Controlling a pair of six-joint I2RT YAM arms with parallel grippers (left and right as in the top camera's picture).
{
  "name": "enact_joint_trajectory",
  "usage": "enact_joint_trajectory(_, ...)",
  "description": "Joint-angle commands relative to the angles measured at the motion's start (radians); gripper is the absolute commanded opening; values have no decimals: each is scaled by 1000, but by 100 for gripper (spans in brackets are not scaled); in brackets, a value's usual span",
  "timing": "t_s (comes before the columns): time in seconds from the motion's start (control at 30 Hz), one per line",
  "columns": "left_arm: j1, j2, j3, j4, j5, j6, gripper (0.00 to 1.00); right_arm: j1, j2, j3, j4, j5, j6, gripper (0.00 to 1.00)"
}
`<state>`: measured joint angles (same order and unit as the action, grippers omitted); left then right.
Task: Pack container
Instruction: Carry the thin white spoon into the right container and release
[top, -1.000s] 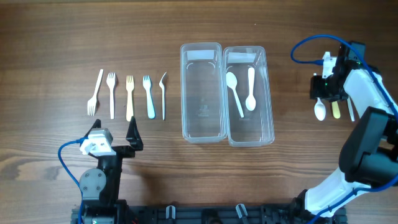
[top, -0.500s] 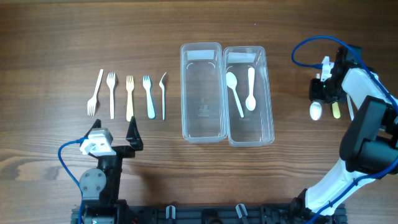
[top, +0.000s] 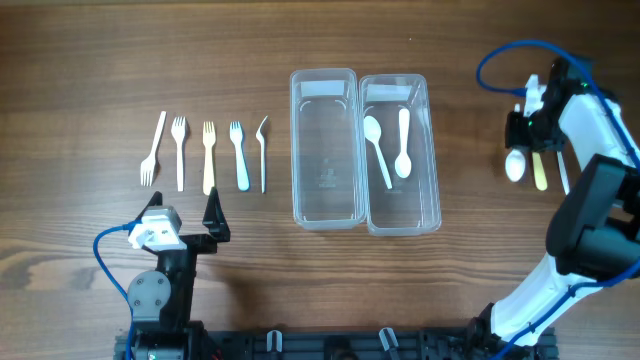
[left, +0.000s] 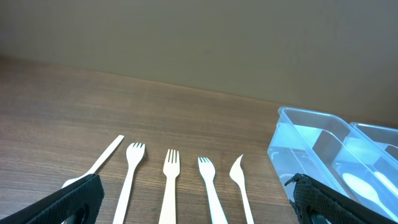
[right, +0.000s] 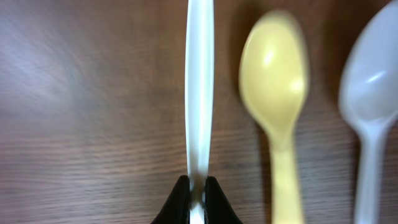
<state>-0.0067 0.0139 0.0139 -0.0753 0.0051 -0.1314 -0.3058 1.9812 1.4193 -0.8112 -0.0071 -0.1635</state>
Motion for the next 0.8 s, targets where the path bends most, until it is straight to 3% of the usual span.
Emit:
enact_joint_trajectory(0.0, -5, -7, -8, 0, 12, 23, 100, 4, -97, 86, -36, -131, 13, 4)
enact_joint_trajectory(0.3, -5, -7, -8, 0, 12, 23, 100, 133, -223, 92, -47, -311, 130, 4)
enact_joint_trajectory(0.77, -5, -7, -8, 0, 12, 23, 100, 464, -253, 72, -81, -232, 272, 4)
